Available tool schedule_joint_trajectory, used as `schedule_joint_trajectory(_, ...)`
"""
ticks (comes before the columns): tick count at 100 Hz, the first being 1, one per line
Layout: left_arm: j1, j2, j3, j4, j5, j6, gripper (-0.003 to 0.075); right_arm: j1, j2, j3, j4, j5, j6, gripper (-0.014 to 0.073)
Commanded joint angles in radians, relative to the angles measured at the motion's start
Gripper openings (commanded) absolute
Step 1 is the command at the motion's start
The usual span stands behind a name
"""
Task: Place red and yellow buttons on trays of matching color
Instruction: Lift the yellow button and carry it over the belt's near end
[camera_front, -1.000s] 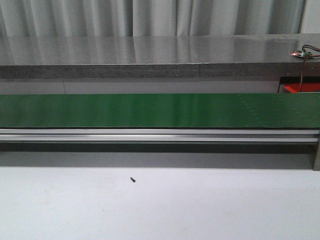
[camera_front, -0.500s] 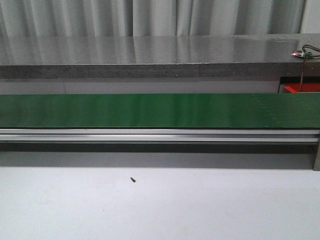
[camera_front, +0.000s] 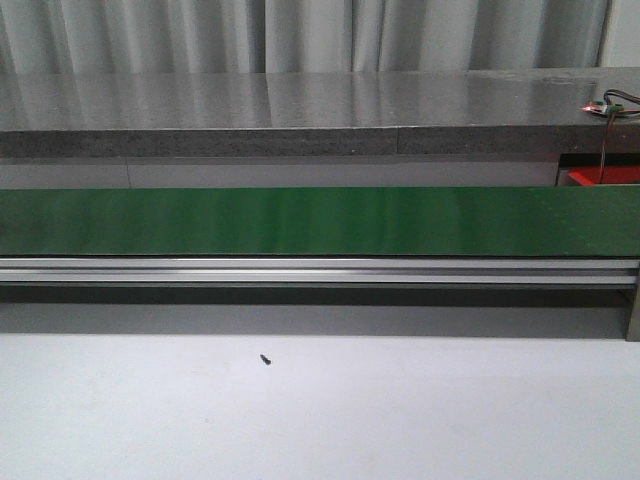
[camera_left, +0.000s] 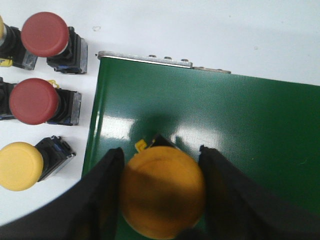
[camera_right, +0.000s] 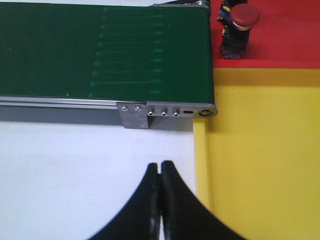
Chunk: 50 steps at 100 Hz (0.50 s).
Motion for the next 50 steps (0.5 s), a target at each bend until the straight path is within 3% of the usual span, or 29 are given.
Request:
schedule_joint_trajectory(1,-0.004,-0.029,-0.028,-0.006,-0.034,0.004,0.0160,0.001,-0.002,-0.024,-0.007,-0.061,-0.002,-0.0066)
schedule_joint_trajectory(19,-0.004,-0.015,-0.028,-0.007,-0.032,0.004,0.0161,0.001,-0.002,-0.024,-0.007,-0.061,-0.002,-0.0066)
schedule_joint_trajectory(26,-0.004,-0.015,-0.028,-0.007,-0.028,0.004,0.0195,0.001,-0.002,-0.024,-0.007,-0.061,-0.002,-0.0066)
schedule_joint_trajectory(43,-0.004,-0.015,-0.028,-0.007,-0.015,0.004,0.0474,0.001,-0.002,-0.024,-0.007,-0.061,-0.002,-0.0066)
schedule_joint_trajectory(50,-0.004,-0.017,-0.028,-0.009,-0.020,0.004,0.0540,0.001,-0.002,-0.024,-0.007,-0.061,-0.002,-0.0066)
